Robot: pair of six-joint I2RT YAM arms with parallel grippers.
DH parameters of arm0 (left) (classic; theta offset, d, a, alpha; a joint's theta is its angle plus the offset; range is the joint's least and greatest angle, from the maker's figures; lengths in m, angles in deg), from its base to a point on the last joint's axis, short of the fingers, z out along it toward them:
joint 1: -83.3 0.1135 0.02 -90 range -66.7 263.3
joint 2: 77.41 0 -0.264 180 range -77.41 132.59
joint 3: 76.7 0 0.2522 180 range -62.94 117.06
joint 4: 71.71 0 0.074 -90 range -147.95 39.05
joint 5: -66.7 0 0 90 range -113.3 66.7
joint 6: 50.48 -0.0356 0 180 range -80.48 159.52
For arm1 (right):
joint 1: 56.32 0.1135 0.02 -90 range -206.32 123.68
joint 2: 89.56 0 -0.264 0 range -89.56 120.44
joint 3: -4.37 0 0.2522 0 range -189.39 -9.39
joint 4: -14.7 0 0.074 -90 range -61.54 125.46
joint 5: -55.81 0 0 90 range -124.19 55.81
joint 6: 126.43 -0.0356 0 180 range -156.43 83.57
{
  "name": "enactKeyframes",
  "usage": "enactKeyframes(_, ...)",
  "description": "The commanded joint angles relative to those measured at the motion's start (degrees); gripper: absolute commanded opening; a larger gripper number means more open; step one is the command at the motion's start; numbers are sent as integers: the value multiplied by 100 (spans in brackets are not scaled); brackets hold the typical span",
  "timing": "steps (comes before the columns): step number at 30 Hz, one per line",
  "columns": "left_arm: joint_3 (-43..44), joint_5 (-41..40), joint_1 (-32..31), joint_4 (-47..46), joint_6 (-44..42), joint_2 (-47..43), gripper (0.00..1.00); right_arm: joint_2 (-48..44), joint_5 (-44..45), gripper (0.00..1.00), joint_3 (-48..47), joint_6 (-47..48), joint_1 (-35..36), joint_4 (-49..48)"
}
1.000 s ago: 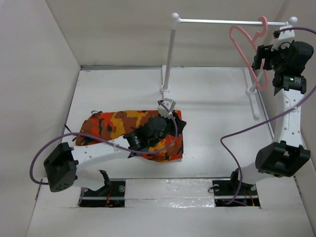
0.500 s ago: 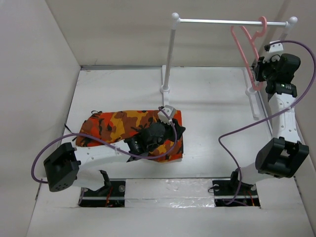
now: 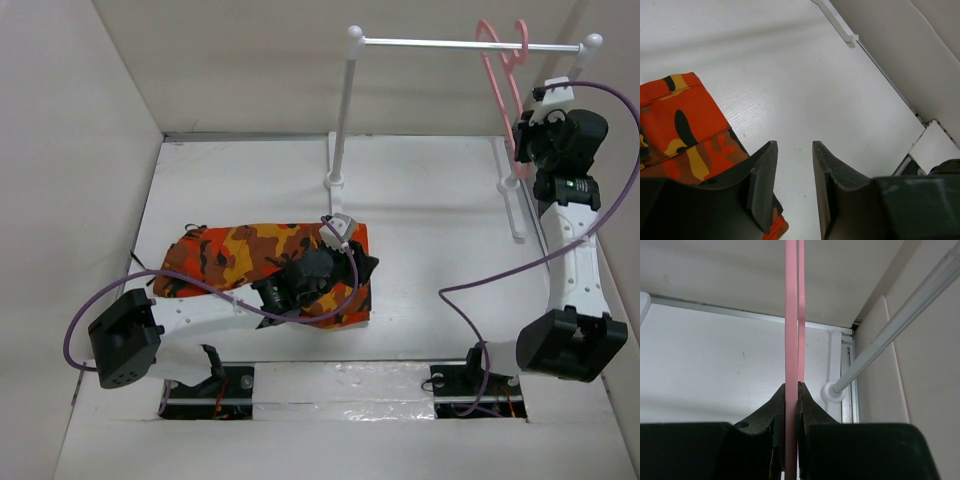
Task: Place the trousers on the hanger
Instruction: Pick up the hanger from the clothesline.
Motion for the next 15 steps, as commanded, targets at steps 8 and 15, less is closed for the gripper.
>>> enactKeyframes(8,288,85,35,-236,-45,-265,45,-1097,705,0,1257,-274,314,-641)
enactKeyframes(15,1070,112,-17,35,-115,-81,51,-1897,1011,0,2726,-538,875,-808)
